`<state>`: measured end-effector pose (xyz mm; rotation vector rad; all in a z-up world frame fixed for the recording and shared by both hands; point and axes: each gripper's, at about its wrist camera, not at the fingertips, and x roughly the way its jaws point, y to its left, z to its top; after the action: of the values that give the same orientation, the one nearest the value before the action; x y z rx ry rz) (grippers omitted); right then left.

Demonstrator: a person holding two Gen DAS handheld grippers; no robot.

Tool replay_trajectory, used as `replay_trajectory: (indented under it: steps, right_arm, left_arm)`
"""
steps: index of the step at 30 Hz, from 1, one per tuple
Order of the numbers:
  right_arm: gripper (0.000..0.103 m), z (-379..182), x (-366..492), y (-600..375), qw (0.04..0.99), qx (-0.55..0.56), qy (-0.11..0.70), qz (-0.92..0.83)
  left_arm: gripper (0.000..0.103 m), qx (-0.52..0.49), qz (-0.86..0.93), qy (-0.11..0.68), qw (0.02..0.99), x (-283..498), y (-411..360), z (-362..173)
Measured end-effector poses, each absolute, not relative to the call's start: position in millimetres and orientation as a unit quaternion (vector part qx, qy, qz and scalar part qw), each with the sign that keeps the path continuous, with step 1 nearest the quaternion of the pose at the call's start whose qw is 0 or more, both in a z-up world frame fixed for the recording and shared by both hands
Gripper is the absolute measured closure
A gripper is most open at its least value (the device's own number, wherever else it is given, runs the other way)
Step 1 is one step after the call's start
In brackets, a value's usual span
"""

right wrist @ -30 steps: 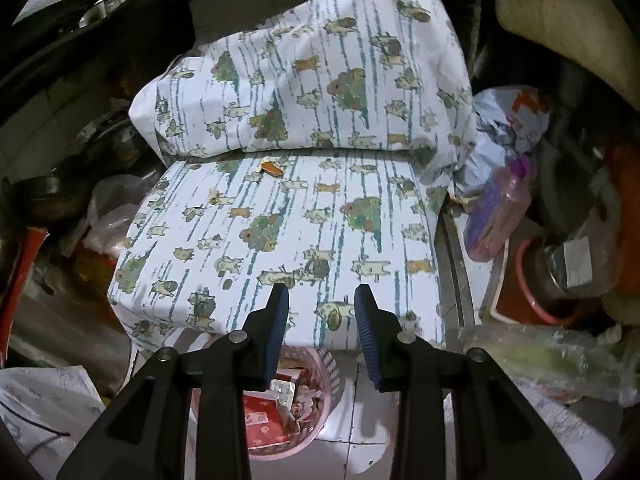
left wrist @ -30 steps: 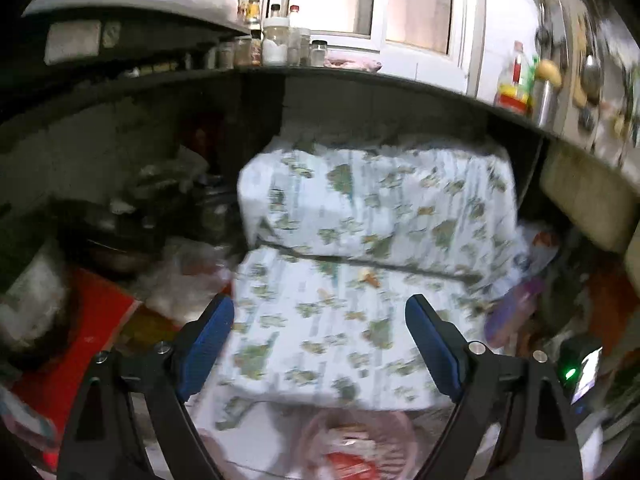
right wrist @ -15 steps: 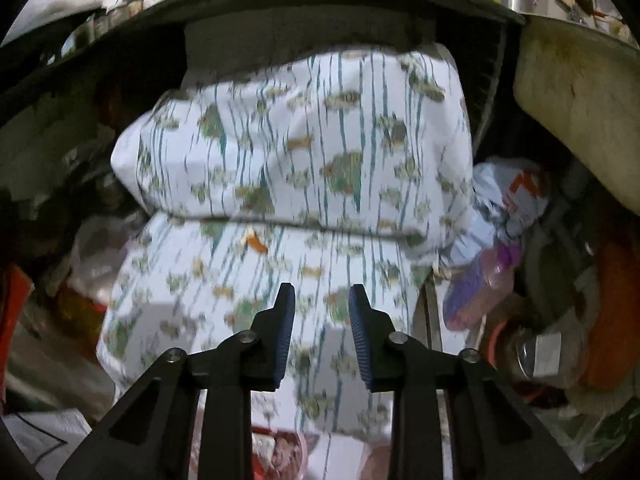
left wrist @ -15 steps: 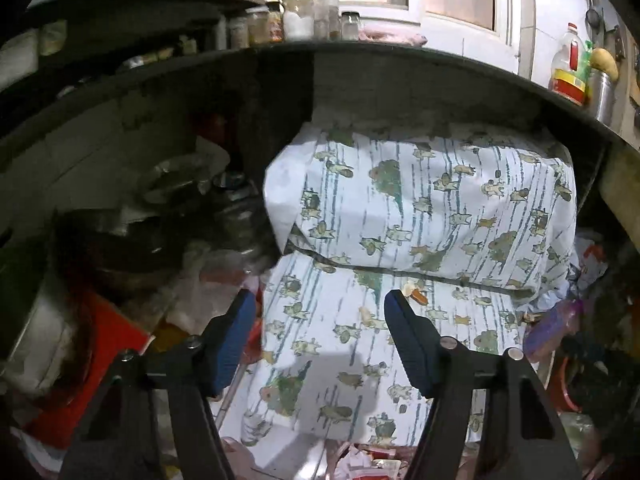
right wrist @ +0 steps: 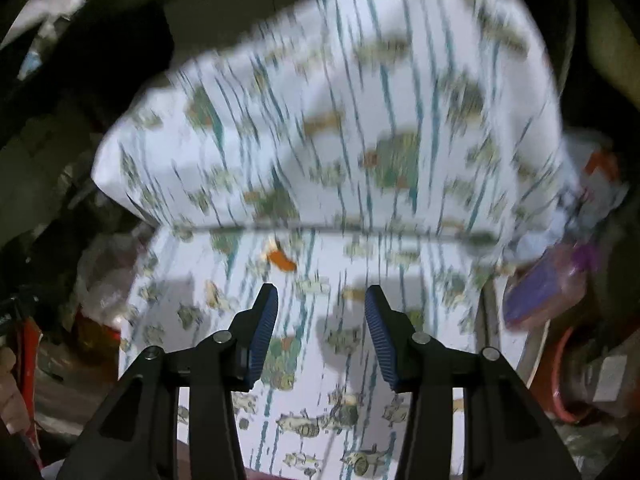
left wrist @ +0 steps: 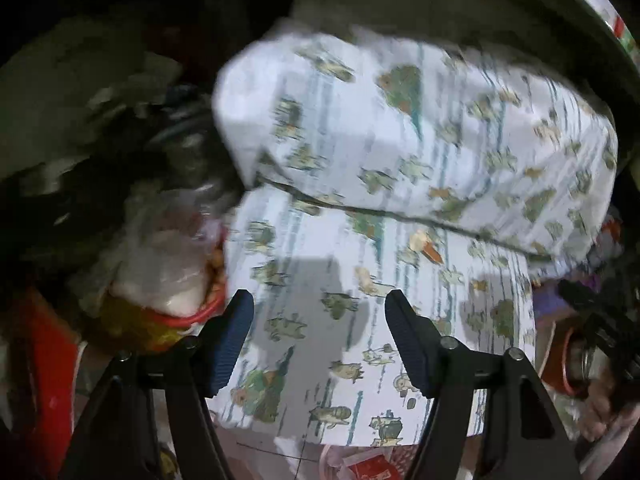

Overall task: Collect trash
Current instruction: 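Move both open tools back toward the food scraps on the stool, then grasp tan food scrap with left tool while right tool approaches orange scrap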

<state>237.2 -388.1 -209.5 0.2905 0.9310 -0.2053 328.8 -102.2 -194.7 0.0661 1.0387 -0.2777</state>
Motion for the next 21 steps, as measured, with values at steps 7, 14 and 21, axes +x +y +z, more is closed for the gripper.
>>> replay_trajectory:
  steps: [7,14,21]
  right_arm:
    - [0.059,-245,281,-412,0.849,0.177,0.49,-0.089]
    - [0.059,-276,313,-430,0.827,0.192,0.517,-0.111]
    - [0.059,-283,329,-431,0.821,0.203,0.521,-0.114]
  left_arm:
    - [0.019,0.036,-0.172,0.546,0.819,368,-149,-244]
    - [0.019,0.01,-0.174,0.62,0.765,424,-176,-317]
    - [0.043,-0.009,-0.163,0.66,0.733,447,-189,-370]
